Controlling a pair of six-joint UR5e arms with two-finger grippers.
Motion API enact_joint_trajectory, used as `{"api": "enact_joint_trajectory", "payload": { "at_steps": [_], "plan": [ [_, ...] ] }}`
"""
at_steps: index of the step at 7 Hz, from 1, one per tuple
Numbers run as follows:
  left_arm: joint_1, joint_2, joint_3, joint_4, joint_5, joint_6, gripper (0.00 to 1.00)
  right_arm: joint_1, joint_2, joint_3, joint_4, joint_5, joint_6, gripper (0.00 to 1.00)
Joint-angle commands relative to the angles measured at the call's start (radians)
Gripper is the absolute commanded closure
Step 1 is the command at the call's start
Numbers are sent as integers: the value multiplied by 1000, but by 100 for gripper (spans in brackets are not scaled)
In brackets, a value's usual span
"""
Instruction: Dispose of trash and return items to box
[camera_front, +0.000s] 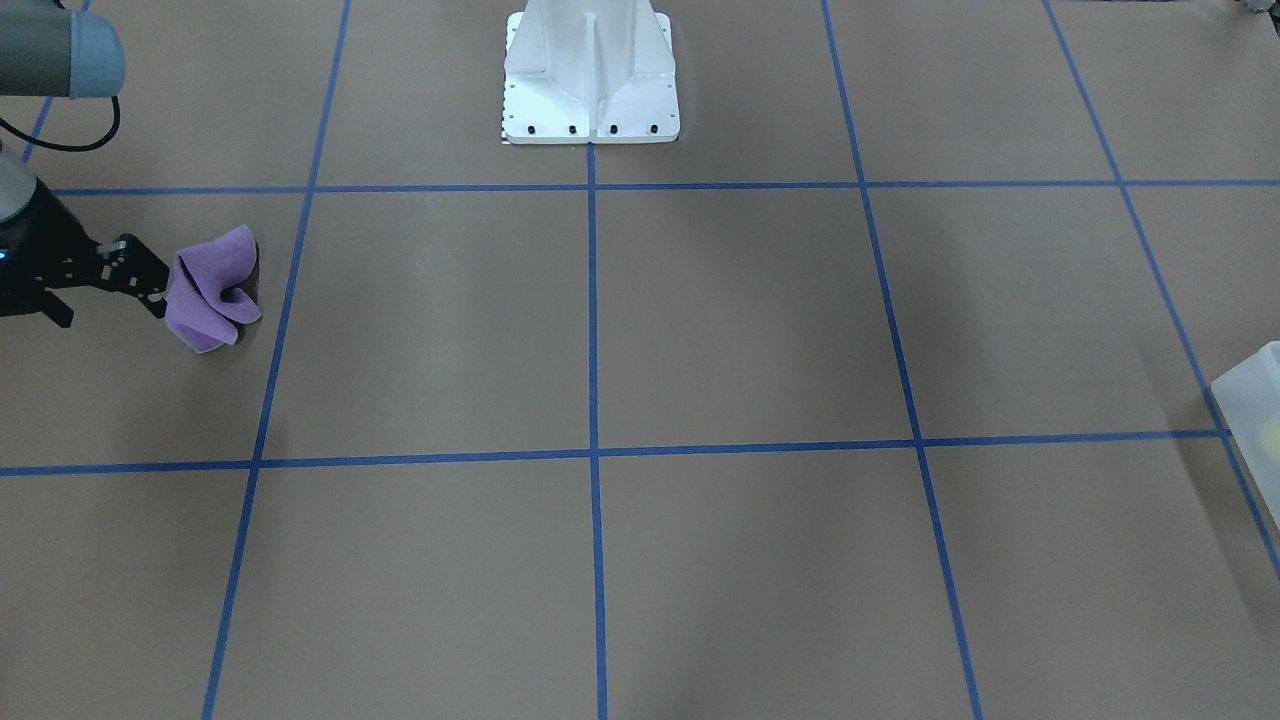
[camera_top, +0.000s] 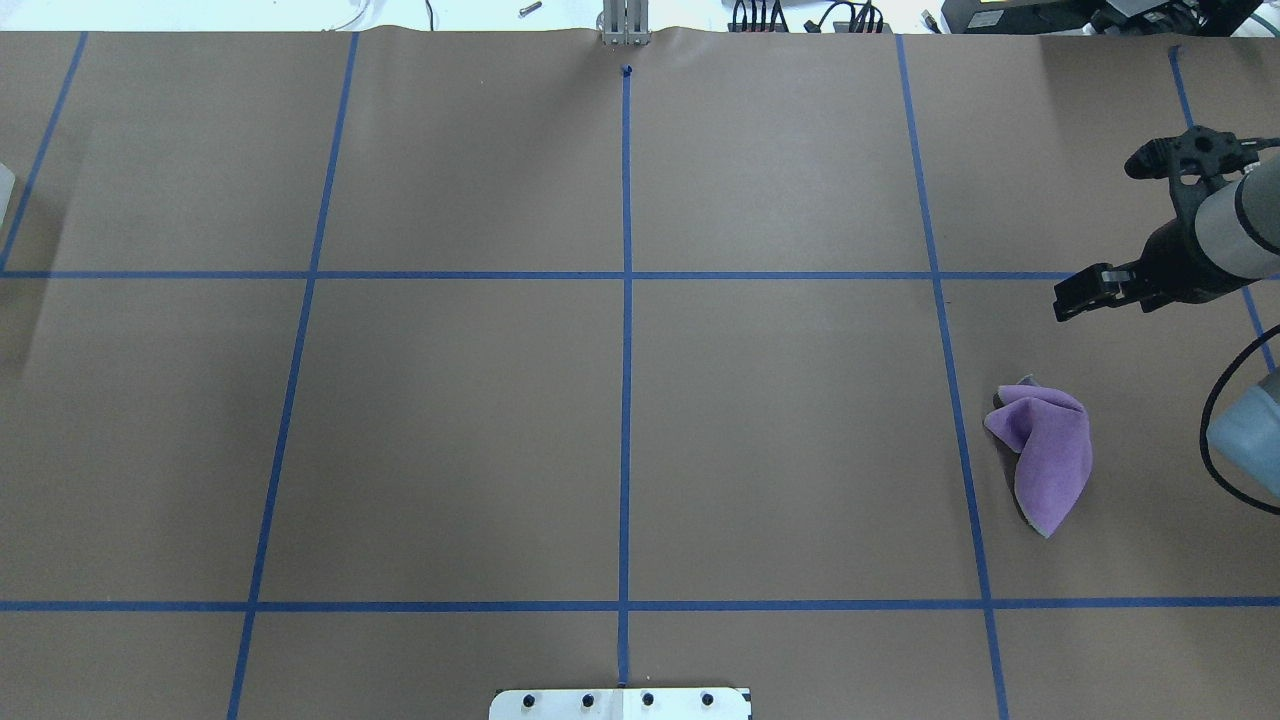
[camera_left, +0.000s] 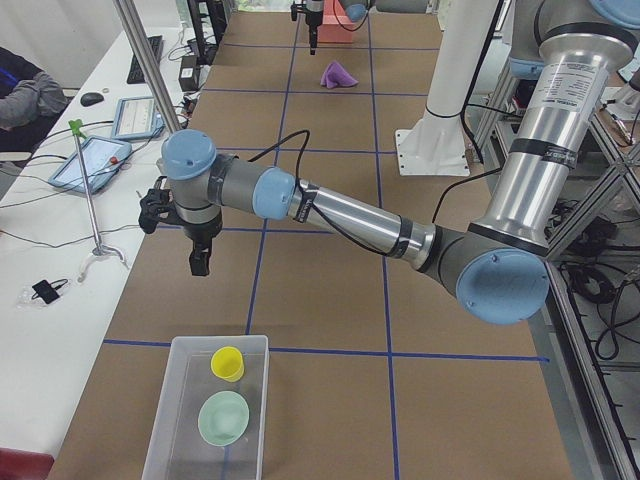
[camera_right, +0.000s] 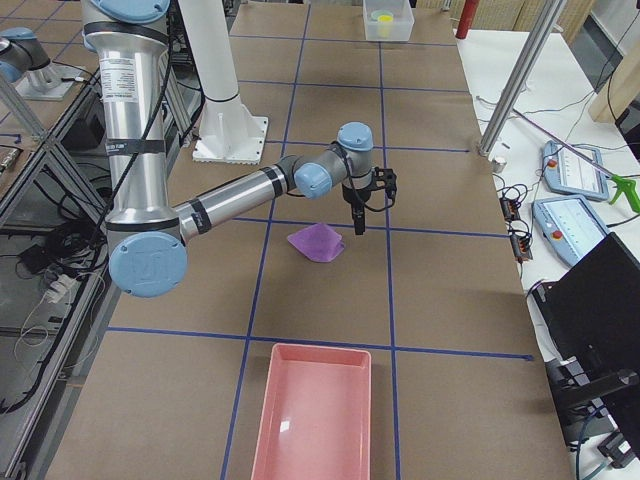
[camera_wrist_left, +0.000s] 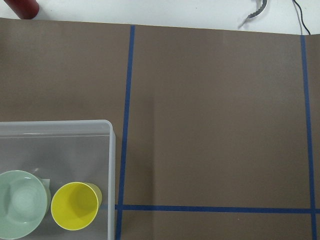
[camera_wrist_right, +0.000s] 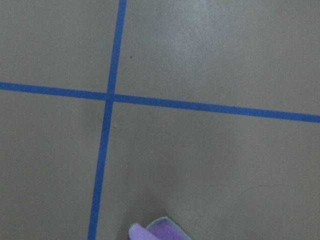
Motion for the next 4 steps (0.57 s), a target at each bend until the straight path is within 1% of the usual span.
{"api": "enact_joint_trajectory", "payload": {
  "at_steps": [1, 2, 3, 4],
  "plan": [
    [11, 4, -11, -1, 0, -4, 1, -60, -114, 96, 6, -4, 59, 7],
    [11, 4, -12, -1, -1, -4, 1, -98, -126, 100, 6, -23, 60, 21],
    [13, 4, -12, -2, -1, -4, 1, -138, -128, 97, 5, -59, 65, 23],
    [16, 4, -12, -2, -1, -4, 1, -178, -127, 93, 6, -78, 112, 23]
  ]
}}
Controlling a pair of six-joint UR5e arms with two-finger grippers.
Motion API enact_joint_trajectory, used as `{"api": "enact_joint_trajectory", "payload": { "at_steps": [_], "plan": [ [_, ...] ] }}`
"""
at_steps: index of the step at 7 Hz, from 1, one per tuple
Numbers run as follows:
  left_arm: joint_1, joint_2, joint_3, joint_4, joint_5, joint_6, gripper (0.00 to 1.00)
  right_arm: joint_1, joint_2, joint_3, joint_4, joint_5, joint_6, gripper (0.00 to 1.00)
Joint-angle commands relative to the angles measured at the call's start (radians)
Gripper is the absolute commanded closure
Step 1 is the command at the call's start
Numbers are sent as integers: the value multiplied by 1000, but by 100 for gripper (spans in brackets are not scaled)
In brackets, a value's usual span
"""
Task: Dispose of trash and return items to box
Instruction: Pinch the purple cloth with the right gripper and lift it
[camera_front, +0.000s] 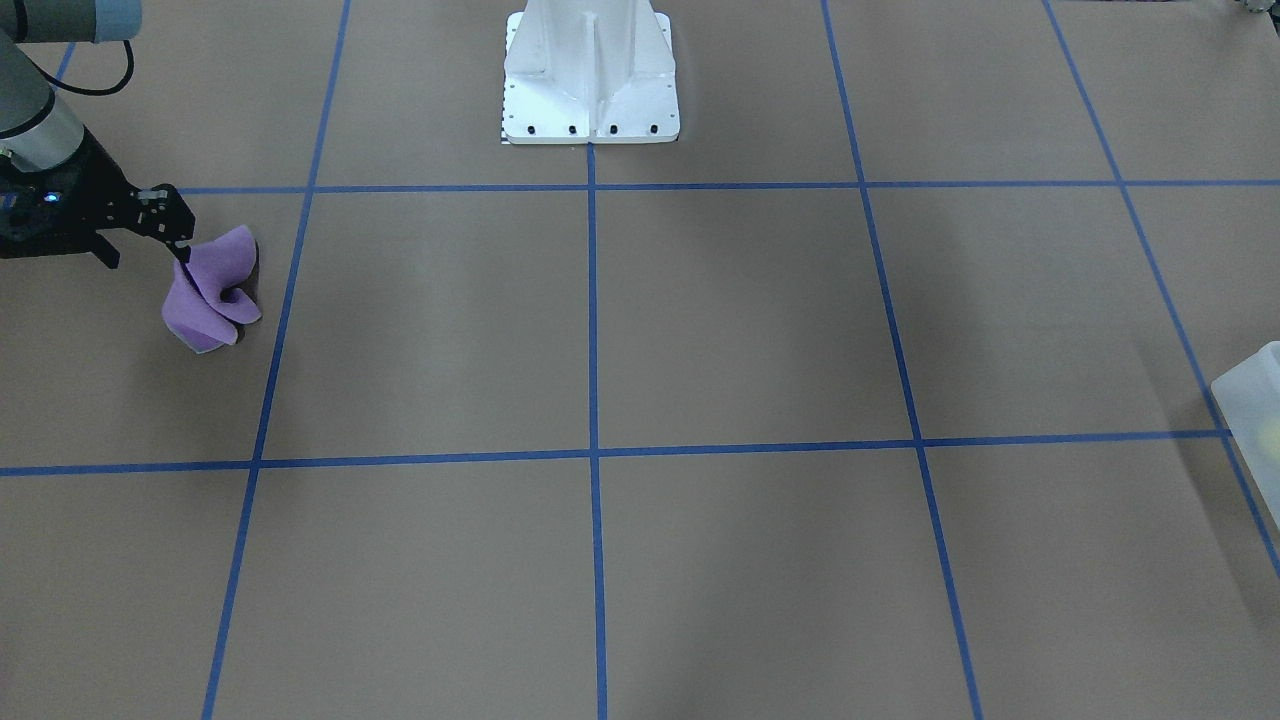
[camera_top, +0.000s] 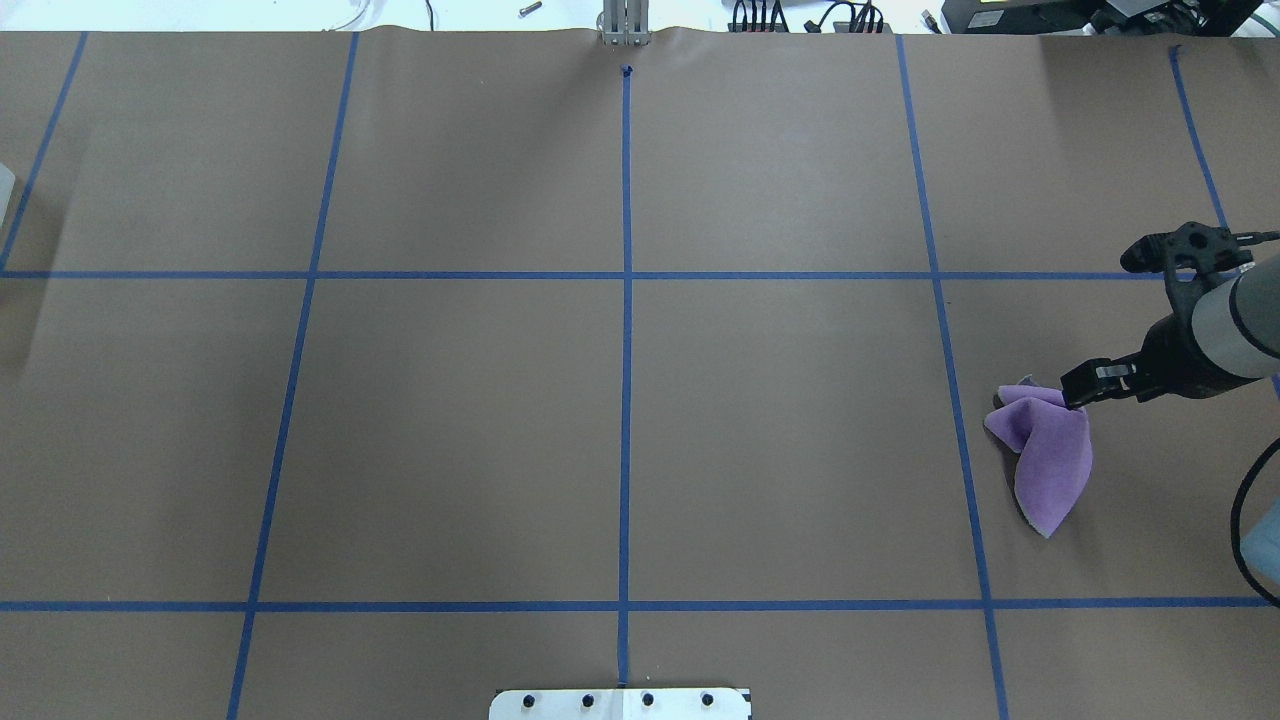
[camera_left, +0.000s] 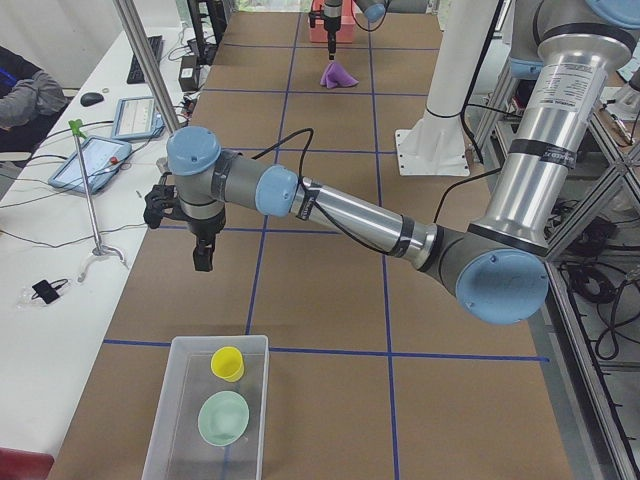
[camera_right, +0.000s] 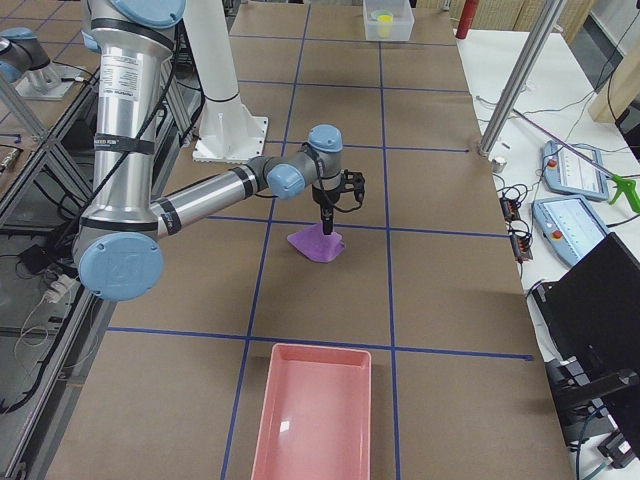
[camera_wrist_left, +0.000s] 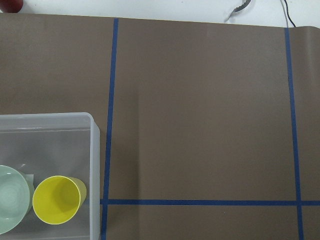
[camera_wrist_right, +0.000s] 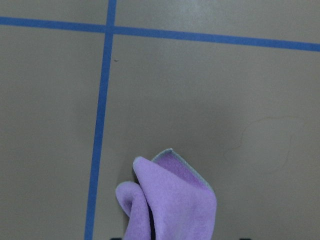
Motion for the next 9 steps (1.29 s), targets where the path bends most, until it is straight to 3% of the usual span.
{"api": "enact_joint_trajectory", "payload": {
  "at_steps": [1, 2, 3, 4, 5, 7, 9],
  "plan": [
    [3, 0, 1, -1, 0, 1, 1, -85, 1, -2, 1, -76, 52, 23],
    [3, 0, 1, -1, 1, 0, 1, -86, -5, -1, 1, -77, 52, 32],
    [6, 0, 1, -1, 0, 0, 1, -86, -8, -1, 1, -78, 53, 51],
    [6, 0, 1, -1, 0, 1, 1, -89, -10, -1, 1, -78, 56, 83],
    [6, 0, 1, -1, 1, 1, 1, -89, -10, -1, 1, -78, 56, 100],
    [6, 0, 1, -1, 0, 3, 1, -69, 0, 39, -19, -68, 56, 100],
    [6, 17, -4, -2, 0, 6, 1, 113, 0, 120, -150, 24, -61, 100]
  ]
}}
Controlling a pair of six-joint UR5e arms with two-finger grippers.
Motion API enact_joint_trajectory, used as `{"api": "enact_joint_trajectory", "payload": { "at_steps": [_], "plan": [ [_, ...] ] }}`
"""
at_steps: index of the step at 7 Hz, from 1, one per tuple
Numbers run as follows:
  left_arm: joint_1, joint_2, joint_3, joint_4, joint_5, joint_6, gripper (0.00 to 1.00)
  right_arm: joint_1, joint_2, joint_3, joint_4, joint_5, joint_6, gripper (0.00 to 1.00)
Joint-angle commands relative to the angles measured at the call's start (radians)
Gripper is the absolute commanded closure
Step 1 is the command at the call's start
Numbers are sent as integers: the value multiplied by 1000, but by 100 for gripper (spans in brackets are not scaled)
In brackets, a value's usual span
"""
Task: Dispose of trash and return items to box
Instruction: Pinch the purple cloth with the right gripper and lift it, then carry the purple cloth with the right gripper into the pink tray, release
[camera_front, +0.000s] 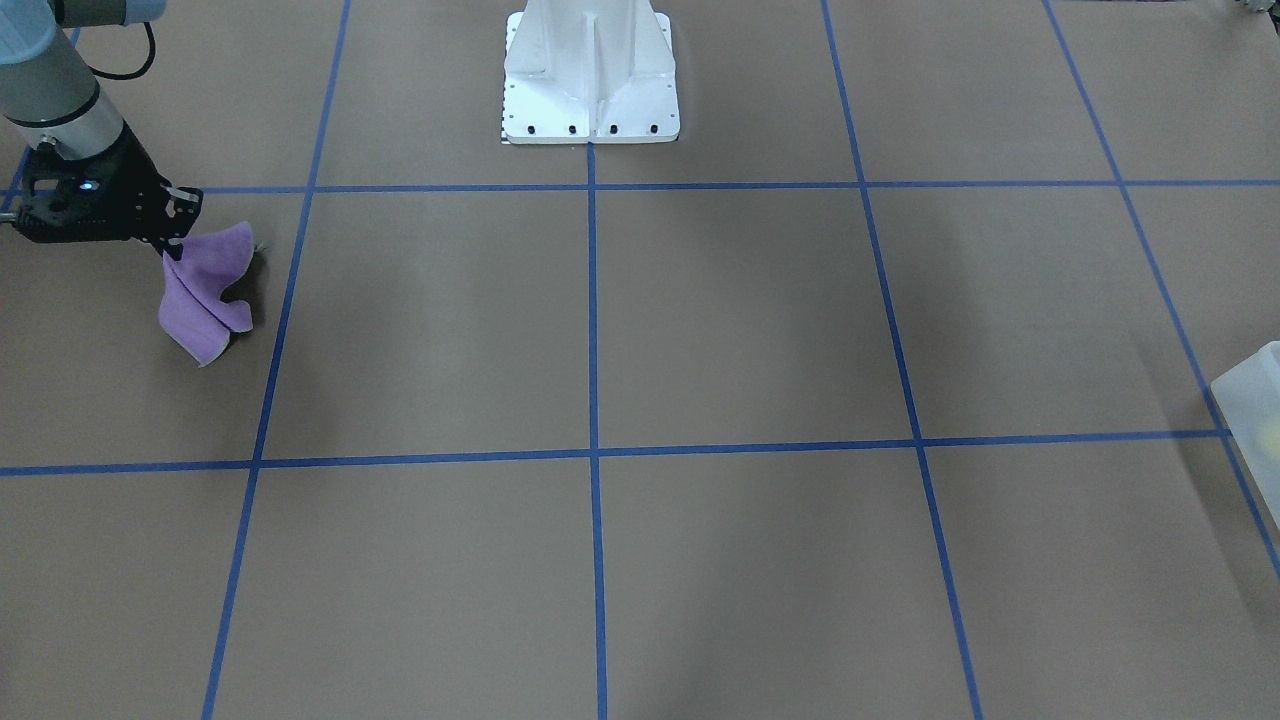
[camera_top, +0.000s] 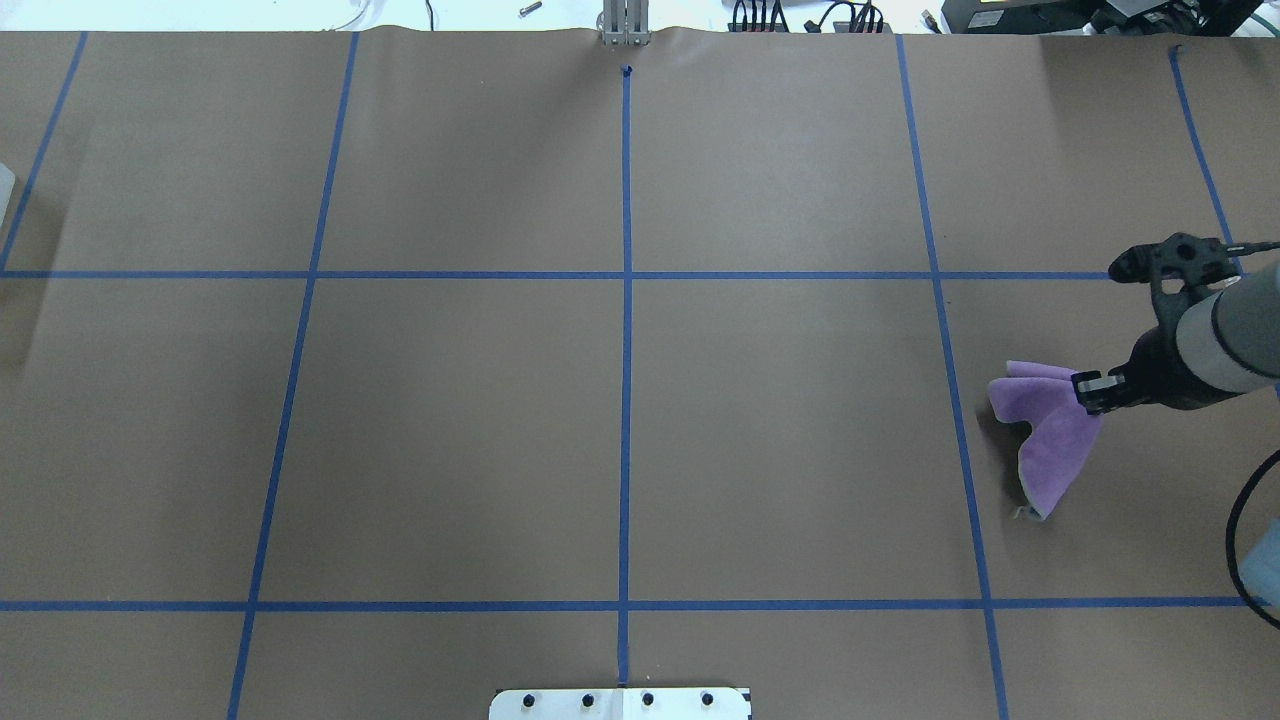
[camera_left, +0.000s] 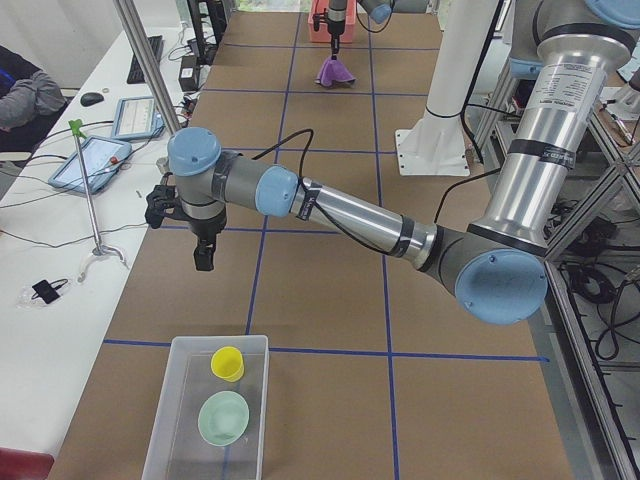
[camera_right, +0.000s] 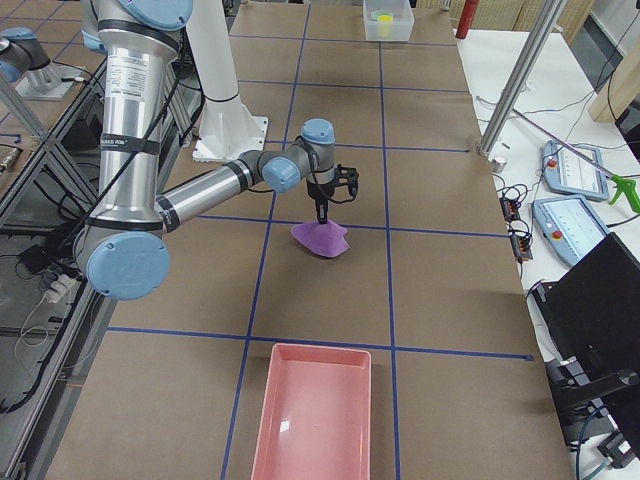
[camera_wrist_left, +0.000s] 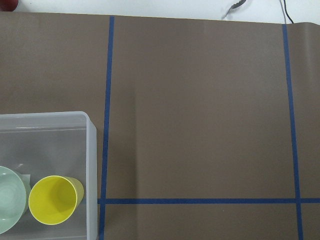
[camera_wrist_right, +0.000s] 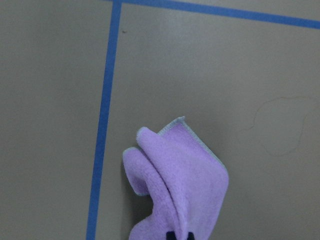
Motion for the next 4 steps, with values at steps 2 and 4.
{"api": "enact_joint_trajectory", "payload": {
  "at_steps": [2, 4],
  "plan": [
    [0, 18, -1, -13, 0, 0, 1, 384, -11, 111, -341, 131, -515, 100],
    [0, 18, -1, -13, 0, 0, 1, 645, 0, 93, -573, 132, -981, 100]
  ]
}}
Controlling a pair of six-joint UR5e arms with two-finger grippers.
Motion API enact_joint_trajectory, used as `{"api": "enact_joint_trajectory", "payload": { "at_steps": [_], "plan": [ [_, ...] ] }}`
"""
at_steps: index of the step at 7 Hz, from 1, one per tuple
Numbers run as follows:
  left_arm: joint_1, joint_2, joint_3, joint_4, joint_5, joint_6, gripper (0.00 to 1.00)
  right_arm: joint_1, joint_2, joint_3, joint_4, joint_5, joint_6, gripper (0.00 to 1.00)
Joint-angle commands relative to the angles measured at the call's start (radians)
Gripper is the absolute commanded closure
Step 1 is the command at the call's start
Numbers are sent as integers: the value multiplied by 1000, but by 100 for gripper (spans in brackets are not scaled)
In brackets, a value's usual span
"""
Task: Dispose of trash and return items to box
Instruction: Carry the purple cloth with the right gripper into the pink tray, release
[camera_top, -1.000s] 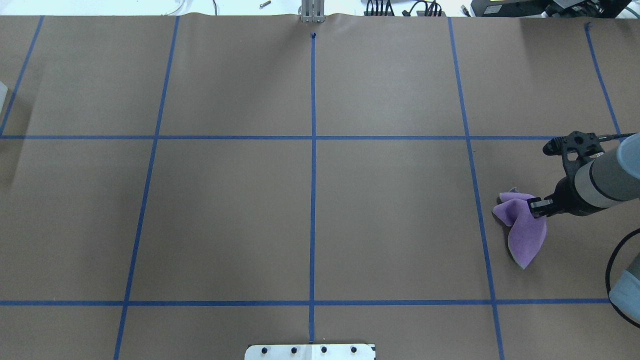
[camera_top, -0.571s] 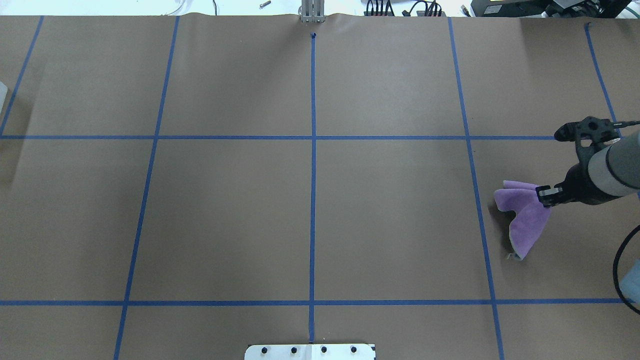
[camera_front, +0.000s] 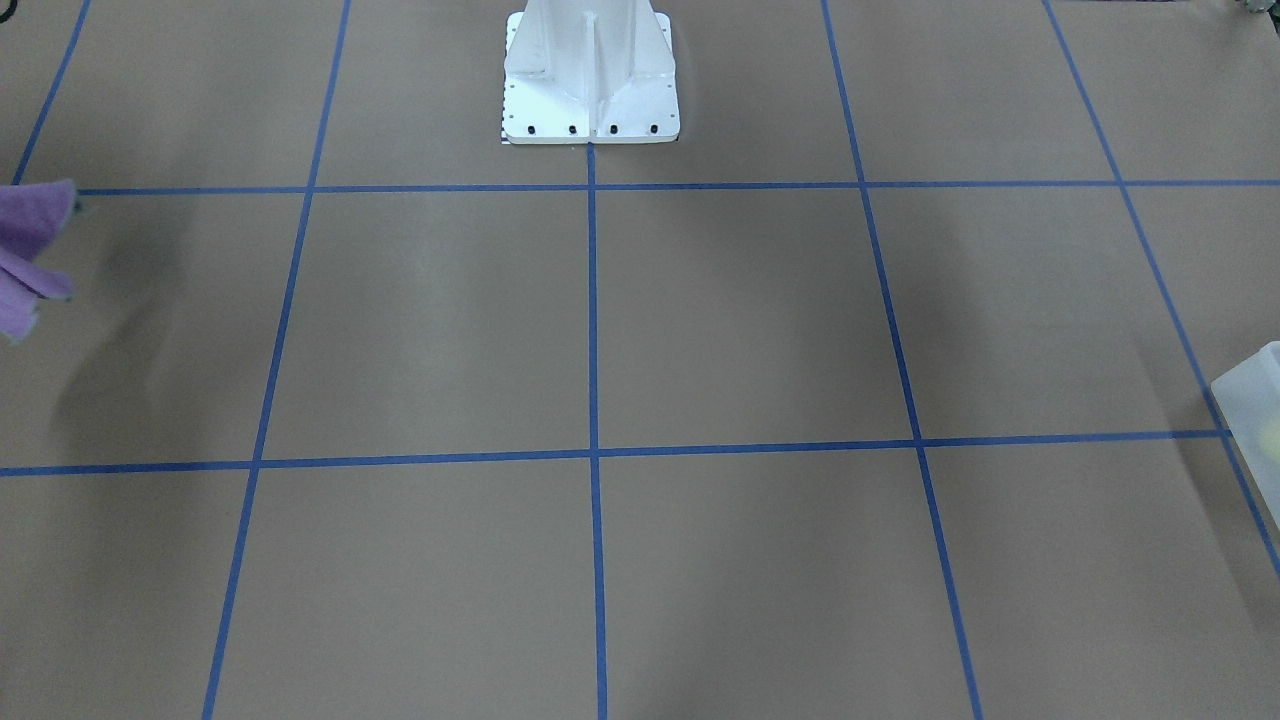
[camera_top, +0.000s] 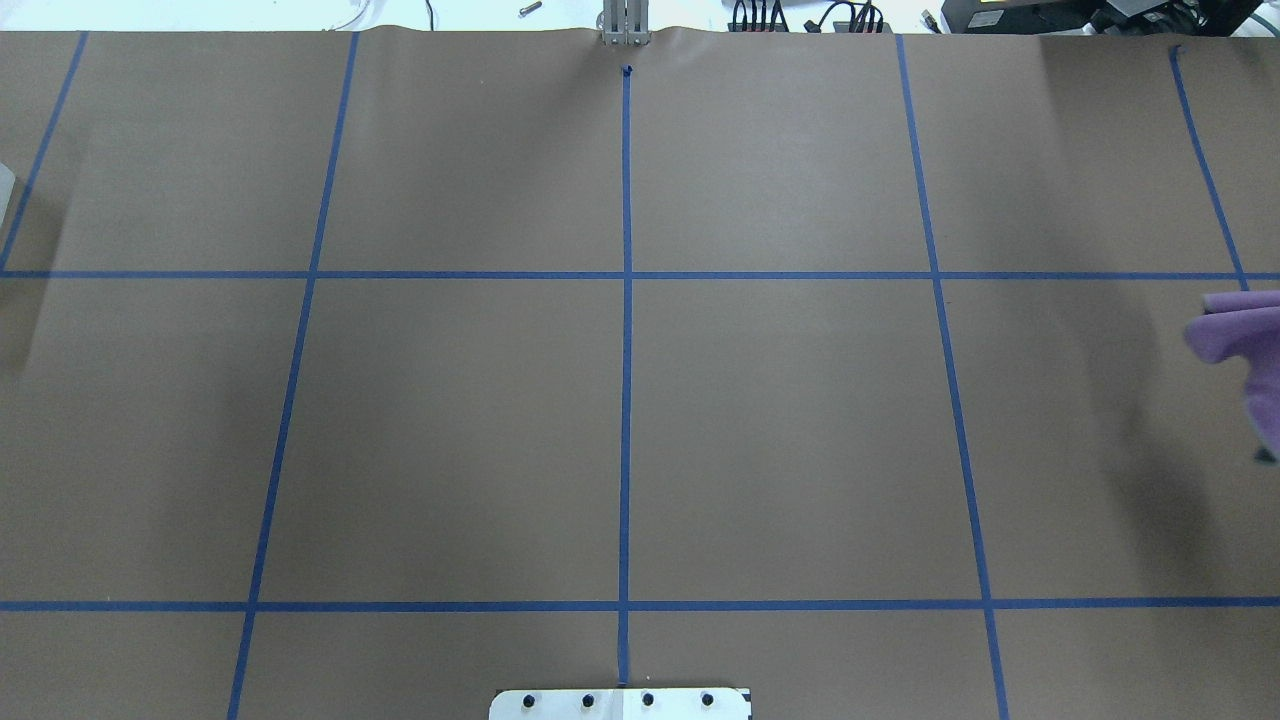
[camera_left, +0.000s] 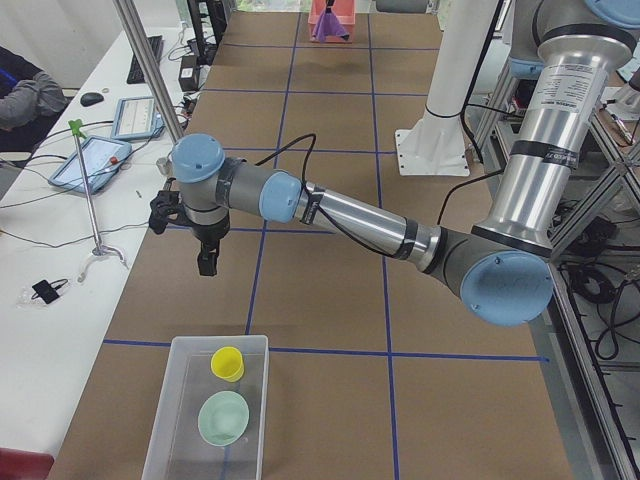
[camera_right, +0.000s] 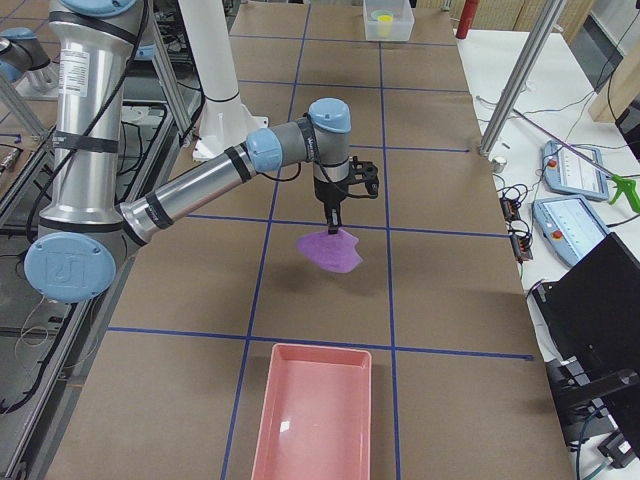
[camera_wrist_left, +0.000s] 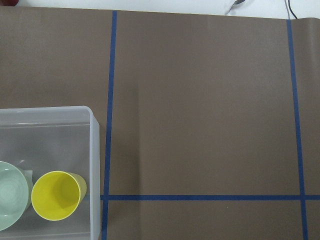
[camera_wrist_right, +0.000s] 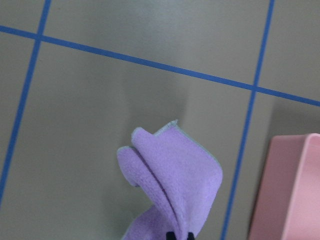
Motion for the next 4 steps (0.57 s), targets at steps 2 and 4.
{"api": "enact_joint_trajectory", "payload": {
  "at_steps": [2, 4],
  "plan": [
    [20, 1, 5, 1, 2, 0, 1, 388, -7, -136, -210, 4, -602, 100],
    [25, 1, 8, 1, 2, -2, 1, 484, 4, -363, -99, -5, -782, 100]
  ]
}}
